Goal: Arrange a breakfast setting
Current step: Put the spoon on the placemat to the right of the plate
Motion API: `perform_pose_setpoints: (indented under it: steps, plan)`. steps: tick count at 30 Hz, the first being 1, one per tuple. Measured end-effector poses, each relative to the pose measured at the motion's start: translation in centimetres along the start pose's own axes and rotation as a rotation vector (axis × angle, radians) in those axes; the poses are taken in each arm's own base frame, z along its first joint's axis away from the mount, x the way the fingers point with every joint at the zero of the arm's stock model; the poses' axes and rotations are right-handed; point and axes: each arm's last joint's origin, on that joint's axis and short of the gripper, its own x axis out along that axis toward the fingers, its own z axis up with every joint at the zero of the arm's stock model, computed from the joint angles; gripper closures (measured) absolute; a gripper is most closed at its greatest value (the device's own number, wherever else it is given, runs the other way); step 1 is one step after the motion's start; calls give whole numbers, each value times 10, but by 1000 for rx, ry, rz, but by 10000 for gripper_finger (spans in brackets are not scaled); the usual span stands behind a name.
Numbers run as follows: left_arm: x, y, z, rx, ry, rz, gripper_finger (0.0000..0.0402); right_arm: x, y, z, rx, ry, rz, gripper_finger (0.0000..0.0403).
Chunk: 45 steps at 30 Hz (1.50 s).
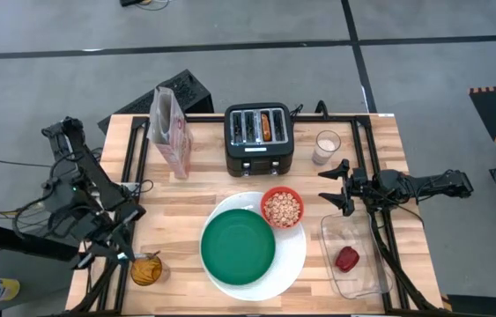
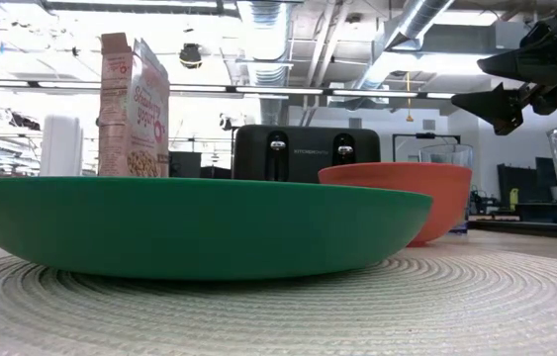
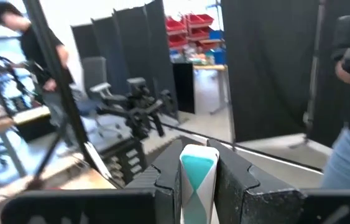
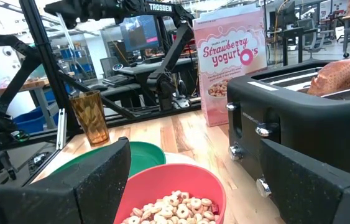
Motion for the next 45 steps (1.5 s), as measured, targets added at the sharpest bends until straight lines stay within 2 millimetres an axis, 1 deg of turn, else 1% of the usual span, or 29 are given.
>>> perform_pose_setpoints:
  steps: [6,10,14,19,24,29,32,34,38,41,45]
  plan:
    - [0,3,6,34,-59,46,355,0,0,0,0,0,0,32]
    - [1,9,7,55,-72,94,355,0,0,0,0,0,0,32]
    - [2,22,6,74,-54,210,355,0,0,0,0,0,0,32]
    - [1,42,3,78,-24,382,355,0,0,0,0,0,0,32]
    - [-2,61,1,8,-22,520,355,0,0,0,0,0,0,32]
    - [-5,73,-1,-47,-34,577,355,0,0,0,0,-1,0,32]
    - [-6,78,-1,-84,-45,588,355,0,0,4,12,-43,-4,32]
    - [-5,80,-1,-100,-56,591,355,0,1,11,65,-109,9,32]
    - [0,84,0,-95,-90,584,355,-2,3,21,303,-214,55,32]
    - [7,89,0,-77,-104,599,355,-4,2,27,417,-283,51,32]
    - [16,95,-4,-73,-93,617,355,-5,2,31,562,-318,73,32]
